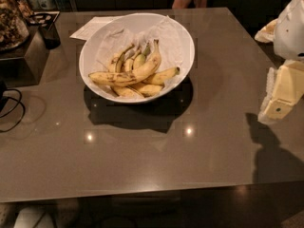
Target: Pick banana from white bowl
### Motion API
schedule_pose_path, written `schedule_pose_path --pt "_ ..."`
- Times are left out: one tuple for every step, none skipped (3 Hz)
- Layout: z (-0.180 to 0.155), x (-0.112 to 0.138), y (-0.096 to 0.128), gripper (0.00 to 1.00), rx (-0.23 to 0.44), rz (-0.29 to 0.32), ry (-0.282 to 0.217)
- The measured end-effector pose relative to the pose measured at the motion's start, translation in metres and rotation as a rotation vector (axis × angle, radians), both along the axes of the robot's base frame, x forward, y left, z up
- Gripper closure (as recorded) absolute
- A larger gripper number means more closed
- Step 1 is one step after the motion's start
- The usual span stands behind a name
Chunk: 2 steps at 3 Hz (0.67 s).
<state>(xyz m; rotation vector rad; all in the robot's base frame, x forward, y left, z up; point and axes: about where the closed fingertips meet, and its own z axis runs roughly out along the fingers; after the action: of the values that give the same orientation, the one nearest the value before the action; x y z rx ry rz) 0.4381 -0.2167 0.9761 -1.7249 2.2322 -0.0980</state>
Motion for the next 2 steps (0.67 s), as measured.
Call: schedule_pose_path --pt "0.000 0.000 0.000 0.00 0.000 0.000 0.000" --pt "0.007 0.010 0.020 0.00 -0.012 0.063 0.005"
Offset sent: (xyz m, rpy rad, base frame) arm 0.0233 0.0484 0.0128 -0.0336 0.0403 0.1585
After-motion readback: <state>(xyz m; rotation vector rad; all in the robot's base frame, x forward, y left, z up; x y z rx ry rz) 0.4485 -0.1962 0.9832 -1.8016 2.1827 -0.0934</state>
